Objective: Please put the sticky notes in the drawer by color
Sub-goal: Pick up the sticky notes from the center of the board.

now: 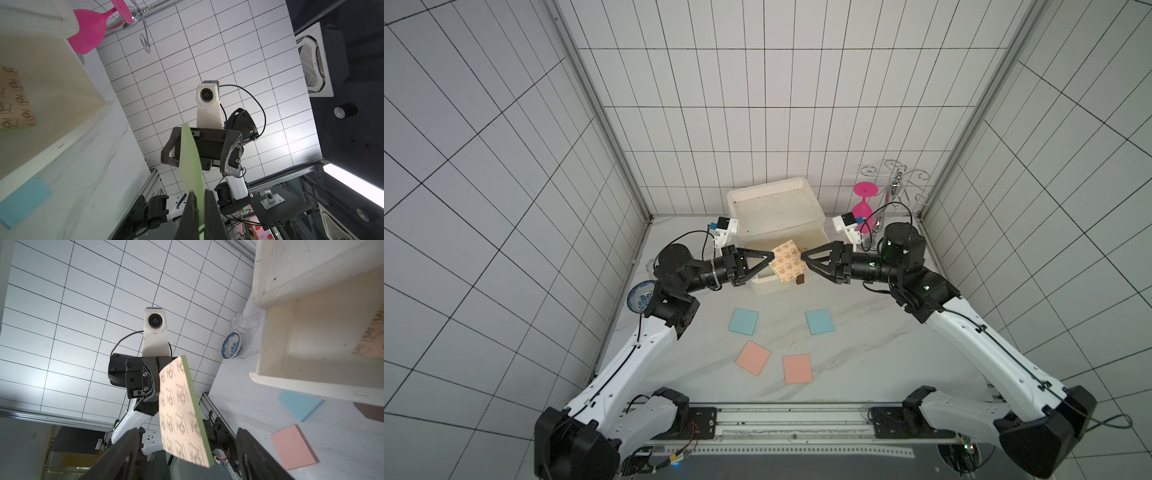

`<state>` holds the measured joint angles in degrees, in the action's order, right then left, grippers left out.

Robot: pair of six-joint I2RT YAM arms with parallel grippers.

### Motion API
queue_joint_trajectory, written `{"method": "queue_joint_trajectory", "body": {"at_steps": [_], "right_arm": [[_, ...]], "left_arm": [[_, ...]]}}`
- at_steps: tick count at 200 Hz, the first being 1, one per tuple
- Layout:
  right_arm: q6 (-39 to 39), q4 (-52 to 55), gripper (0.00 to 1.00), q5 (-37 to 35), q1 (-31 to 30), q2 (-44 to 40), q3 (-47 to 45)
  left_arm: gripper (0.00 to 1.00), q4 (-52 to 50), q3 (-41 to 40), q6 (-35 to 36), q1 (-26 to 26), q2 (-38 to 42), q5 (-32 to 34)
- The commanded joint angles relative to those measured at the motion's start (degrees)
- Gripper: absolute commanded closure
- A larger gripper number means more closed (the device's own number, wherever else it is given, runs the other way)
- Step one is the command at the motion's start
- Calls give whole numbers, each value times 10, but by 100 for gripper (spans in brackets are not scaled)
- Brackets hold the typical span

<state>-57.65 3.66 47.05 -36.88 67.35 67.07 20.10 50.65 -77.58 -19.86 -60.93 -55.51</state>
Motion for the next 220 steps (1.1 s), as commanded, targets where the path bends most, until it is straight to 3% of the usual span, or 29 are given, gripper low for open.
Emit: {"method": "queue_joint_trajectory", "body": {"at_steps": [1, 19, 60, 105, 139, 151, 176, 192, 220], "right_arm": [[-33, -63, 24, 25, -4, 4, 4], [-49, -89, 30, 34, -5, 12, 6], [-74, -122, 54, 49, -8, 17, 1], [-74, -119, 72, 60, -18, 13, -13], [-65, -110, 94, 61, -21, 9, -22], [-52, -92, 99, 58, -21, 9, -16], [-23, -41, 100, 36, -11, 7, -6], [-8, -14, 100, 10, 3, 3, -4], [62, 98, 100, -90, 15, 12, 24]], "left_arm": [[100, 74, 12, -45, 2, 5, -15], [100, 70, 13, -43, 2, 11, -9], [100, 54, 8, -28, 2, 10, 3], [100, -9, 10, 34, 3, 0, 17], [100, -11, 11, 40, 3, -12, 11], [88, -24, 12, 49, 6, -11, 12], [58, -75, 15, 80, 21, -3, 19], [48, -131, 16, 119, 40, 9, 31], [46, -234, 16, 192, 72, 37, 64]]}}
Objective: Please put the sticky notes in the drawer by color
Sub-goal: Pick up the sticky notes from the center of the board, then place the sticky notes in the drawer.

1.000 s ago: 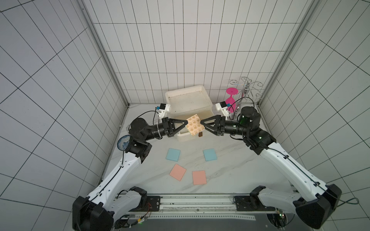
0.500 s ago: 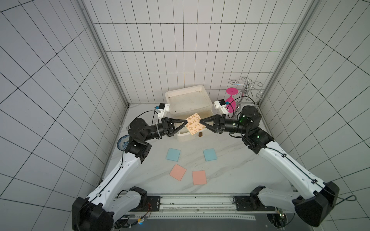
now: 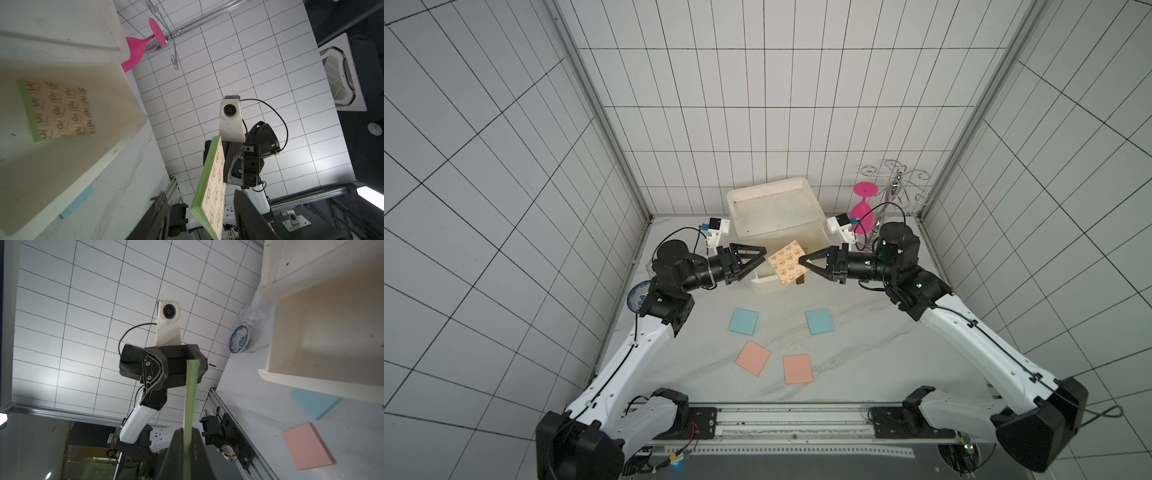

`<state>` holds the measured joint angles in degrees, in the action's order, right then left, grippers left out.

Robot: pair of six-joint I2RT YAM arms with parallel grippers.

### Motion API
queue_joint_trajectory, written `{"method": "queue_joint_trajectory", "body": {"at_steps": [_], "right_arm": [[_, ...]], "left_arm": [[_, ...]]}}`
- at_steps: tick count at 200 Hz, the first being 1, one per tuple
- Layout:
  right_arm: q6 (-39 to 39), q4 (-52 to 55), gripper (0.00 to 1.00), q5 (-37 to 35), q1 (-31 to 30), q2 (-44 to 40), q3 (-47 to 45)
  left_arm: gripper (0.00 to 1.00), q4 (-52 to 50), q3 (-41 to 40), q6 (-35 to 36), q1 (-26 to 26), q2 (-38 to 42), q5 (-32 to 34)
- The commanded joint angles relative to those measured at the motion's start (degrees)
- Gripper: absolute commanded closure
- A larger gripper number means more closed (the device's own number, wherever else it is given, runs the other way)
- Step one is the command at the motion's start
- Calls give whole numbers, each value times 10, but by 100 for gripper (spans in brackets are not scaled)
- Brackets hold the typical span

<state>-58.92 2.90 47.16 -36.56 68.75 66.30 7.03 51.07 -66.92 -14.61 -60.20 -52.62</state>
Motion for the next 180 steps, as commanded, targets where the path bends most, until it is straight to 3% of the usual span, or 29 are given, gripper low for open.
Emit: {"method": "queue_joint_trajectory", "body": {"at_steps": [1, 40, 101, 180], "right_arm": [[78, 110, 100, -97, 12, -2, 34], [94, 122, 100, -197, 11, 61, 55], [128, 112, 100, -211, -8, 179, 138], [205, 209, 100, -286, -11, 245, 184]], "left_arm": [[46, -107, 12, 87, 20, 31, 36], [46, -165, 3, 135, 22, 47, 62], [46, -179, -21, 155, 22, 47, 59], [45, -187, -44, 167, 22, 46, 59]]}}
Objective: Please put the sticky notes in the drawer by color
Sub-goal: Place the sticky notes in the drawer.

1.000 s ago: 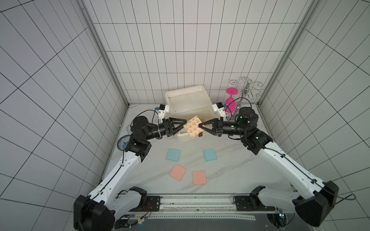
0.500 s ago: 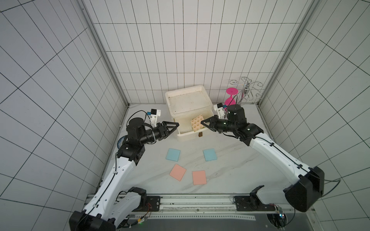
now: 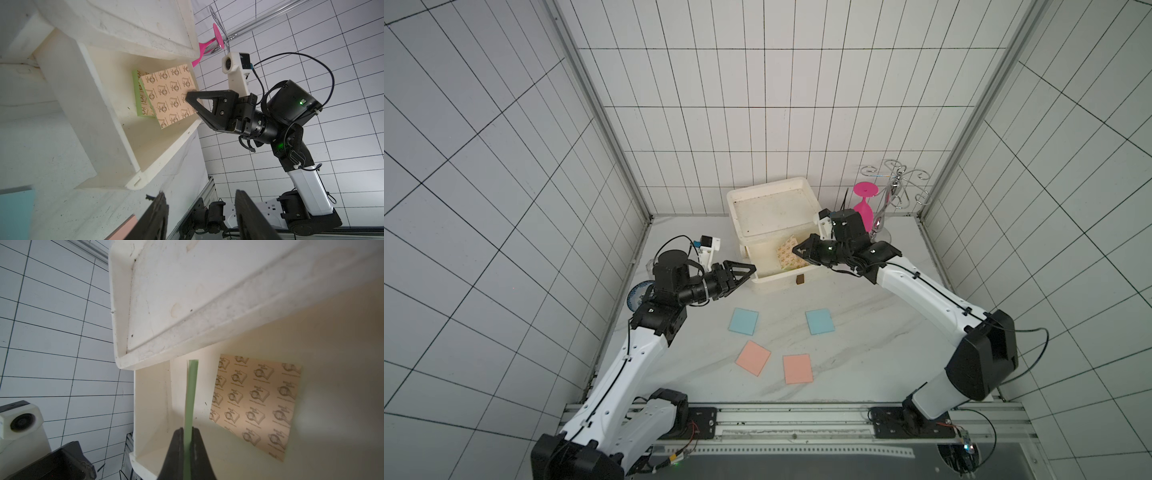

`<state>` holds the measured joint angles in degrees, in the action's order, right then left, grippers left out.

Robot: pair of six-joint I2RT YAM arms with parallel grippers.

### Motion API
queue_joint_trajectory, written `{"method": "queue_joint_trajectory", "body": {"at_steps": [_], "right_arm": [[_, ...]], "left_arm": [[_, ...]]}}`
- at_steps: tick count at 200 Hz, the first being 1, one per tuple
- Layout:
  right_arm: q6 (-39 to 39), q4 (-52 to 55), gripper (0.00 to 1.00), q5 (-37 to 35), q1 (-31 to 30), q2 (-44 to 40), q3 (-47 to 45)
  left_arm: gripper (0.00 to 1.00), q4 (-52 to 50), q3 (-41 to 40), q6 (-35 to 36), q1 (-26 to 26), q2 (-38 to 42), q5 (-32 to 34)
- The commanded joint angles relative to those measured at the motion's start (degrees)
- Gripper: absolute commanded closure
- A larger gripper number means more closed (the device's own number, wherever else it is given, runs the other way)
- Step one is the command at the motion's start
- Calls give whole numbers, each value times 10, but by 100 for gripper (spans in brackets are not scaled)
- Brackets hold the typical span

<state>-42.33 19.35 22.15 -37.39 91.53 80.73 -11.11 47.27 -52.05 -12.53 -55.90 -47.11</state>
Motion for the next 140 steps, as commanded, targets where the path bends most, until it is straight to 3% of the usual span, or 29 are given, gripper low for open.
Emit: {"method": "queue_joint_trajectory", "body": {"at_steps": [1, 41, 91, 140], "right_arm": [[40, 46, 99, -37, -3, 18, 41], [68, 89, 92, -51, -2, 38, 75], [102, 123, 55, -141, 2, -6, 87], [159, 192, 54, -172, 0, -90, 78]], "left_arm": [[45, -6, -6, 19, 1, 3, 4], [44, -20, -5, 26, 1, 8, 7], [44, -26, 14, 35, 2, 3, 22], [44, -186, 208, 153, 4, -117, 107]]}}
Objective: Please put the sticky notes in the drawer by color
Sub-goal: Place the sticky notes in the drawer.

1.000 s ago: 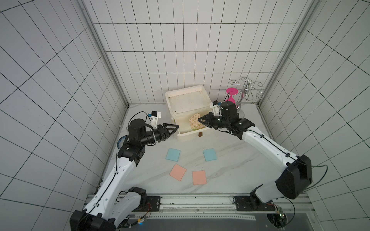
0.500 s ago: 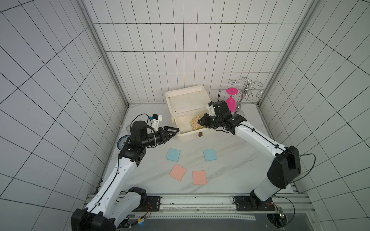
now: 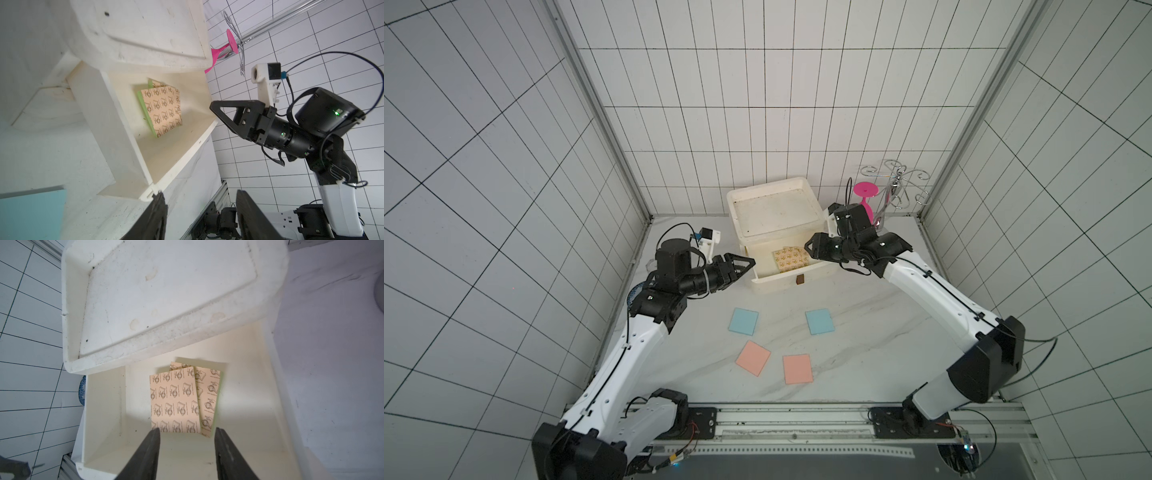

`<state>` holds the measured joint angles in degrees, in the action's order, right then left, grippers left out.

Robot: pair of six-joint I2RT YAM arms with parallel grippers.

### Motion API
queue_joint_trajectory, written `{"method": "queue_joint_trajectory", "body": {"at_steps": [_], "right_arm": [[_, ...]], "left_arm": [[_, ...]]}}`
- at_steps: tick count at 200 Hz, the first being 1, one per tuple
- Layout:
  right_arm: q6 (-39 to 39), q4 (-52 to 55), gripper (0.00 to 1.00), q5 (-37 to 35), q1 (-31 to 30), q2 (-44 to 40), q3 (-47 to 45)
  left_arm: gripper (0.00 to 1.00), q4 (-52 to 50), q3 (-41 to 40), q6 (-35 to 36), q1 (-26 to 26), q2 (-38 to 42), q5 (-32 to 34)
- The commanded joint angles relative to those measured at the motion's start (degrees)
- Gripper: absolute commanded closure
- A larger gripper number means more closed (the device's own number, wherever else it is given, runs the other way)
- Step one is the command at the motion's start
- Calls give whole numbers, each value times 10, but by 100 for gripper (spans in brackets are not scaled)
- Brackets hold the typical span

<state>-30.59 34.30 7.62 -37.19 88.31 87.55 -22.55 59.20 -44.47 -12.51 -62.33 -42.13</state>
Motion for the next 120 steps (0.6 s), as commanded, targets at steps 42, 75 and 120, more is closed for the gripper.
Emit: {"method": "queue_joint_trajectory", "body": {"at_steps": [42, 75, 120], "right_arm": [[49, 20, 63, -57, -54, -142, -123], [33, -26, 67, -71, -90, -171, -209], [36, -69, 67, -72, -113, -131, -225]], "left_arm": [[46, -74, 216, 100, 3, -180, 120], [47, -87, 315, 113, -12, -288, 138], [47, -156, 429, 153, -60, -405, 160]]}}
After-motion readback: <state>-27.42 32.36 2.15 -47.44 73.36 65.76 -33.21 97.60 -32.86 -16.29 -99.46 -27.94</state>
